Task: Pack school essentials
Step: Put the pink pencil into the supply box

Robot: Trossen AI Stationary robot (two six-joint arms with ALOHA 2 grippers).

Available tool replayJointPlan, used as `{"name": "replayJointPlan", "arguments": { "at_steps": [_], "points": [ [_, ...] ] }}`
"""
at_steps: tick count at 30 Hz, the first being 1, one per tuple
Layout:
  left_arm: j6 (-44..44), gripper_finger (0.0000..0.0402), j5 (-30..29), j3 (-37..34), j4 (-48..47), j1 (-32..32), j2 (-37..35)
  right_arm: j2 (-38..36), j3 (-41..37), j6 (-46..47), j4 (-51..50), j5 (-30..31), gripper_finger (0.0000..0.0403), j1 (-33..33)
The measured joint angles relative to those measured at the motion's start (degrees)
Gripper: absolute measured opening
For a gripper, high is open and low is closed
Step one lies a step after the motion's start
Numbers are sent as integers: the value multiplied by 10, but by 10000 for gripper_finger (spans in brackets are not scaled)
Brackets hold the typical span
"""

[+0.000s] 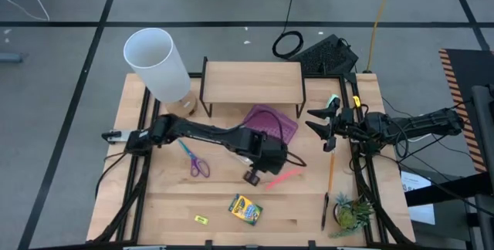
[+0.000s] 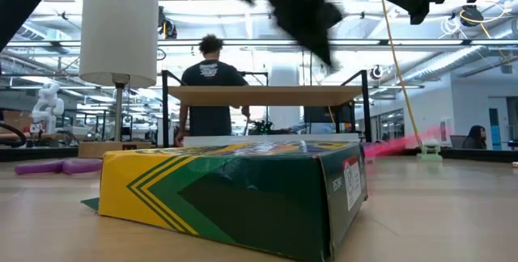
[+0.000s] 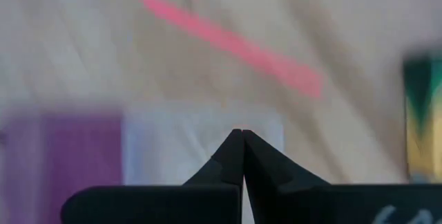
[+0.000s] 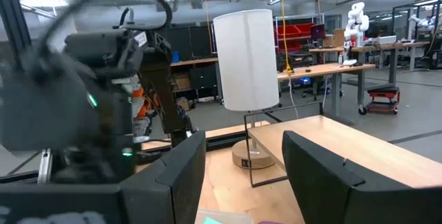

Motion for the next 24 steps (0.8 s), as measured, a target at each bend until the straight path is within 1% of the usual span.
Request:
{"name": "replayJointPlan", "arguments": {
  "at_steps": [2,3,5,7,11,15,17,20,23,24],
  "points": [
    [-17,5,-27,-1,-70,4,-3,0,0,1,-1,0,185,0],
    [-24,4,-40,-1,-91,6,-5,0,0,2,-2,0,185,0],
    [-34,2,-56,0,-107,9,-8,0,0,1,-1,0,185,0],
    [-44,7,-52,0,-95,12,-10,0,0,2,3,0,185,0],
    [-46,39,-22,-25,5,11,-11,0,0,14,6,0,185,0],
    [-46,87,-19,-42,54,3,-10,0,0,16,4,-2,185,0],
    [-72,113,-20,-57,113,0,-11,0,0,12,5,-1,185,0],
    [-123,147,-42,-88,215,-5,-11,-2,0,12,10,-1,185,0],
    [-128,170,-63,-120,323,-10,-11,-3,0,19,10,-1,185,0],
    [-131,174,-78,-126,353,-13,-11,-3,0,23,10,0,185,0]
  ]
}}
